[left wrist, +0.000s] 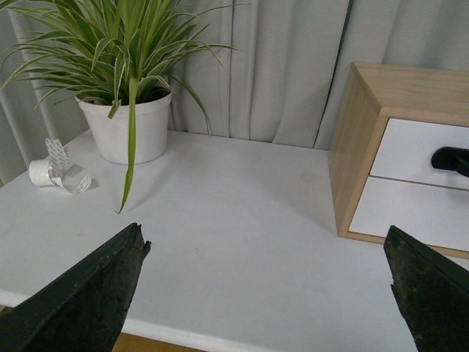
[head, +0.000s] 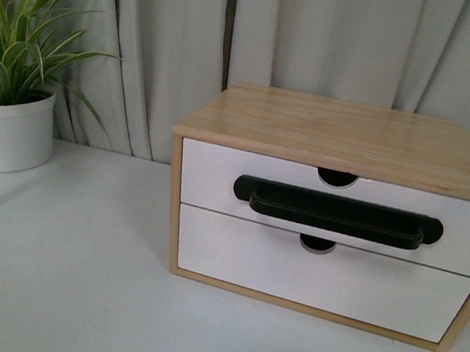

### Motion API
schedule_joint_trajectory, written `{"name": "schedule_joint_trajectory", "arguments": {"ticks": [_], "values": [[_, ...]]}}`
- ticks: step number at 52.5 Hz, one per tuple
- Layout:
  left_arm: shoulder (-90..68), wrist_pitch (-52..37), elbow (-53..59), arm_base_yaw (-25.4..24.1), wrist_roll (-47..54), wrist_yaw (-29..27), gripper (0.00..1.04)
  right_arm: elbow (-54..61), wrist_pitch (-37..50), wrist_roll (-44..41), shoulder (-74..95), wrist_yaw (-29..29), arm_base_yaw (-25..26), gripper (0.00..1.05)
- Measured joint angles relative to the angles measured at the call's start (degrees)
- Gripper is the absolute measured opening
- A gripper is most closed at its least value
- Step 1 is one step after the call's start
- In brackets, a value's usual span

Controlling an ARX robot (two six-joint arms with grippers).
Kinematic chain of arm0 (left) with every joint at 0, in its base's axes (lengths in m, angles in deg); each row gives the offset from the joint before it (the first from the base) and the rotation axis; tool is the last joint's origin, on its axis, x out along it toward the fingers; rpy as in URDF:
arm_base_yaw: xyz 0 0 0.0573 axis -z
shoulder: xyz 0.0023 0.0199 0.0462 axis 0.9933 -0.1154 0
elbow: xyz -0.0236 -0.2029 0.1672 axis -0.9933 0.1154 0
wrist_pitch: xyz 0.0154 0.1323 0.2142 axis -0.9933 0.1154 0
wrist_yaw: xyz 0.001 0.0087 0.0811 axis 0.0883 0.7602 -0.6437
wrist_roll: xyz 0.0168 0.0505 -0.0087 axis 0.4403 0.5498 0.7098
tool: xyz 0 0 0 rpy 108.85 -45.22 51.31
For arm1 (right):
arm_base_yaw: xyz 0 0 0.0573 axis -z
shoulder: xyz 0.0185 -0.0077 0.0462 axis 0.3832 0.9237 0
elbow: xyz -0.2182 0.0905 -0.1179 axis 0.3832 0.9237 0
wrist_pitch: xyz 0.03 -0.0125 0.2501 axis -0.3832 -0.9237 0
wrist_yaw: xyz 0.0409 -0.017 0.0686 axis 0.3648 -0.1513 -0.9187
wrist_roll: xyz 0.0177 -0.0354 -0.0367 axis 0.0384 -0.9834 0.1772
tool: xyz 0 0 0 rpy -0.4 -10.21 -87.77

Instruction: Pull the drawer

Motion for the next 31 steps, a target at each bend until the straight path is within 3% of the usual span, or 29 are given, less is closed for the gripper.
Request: {"name": "schedule_joint_trajectory", "arguments": {"ticks": [31], "values": [[0.0, 0.0, 0.0, 0.0, 0.0, 0.0, 0.99, 0.0, 0.0, 0.0, 0.0, 0.0, 0.0, 0.96]]}}
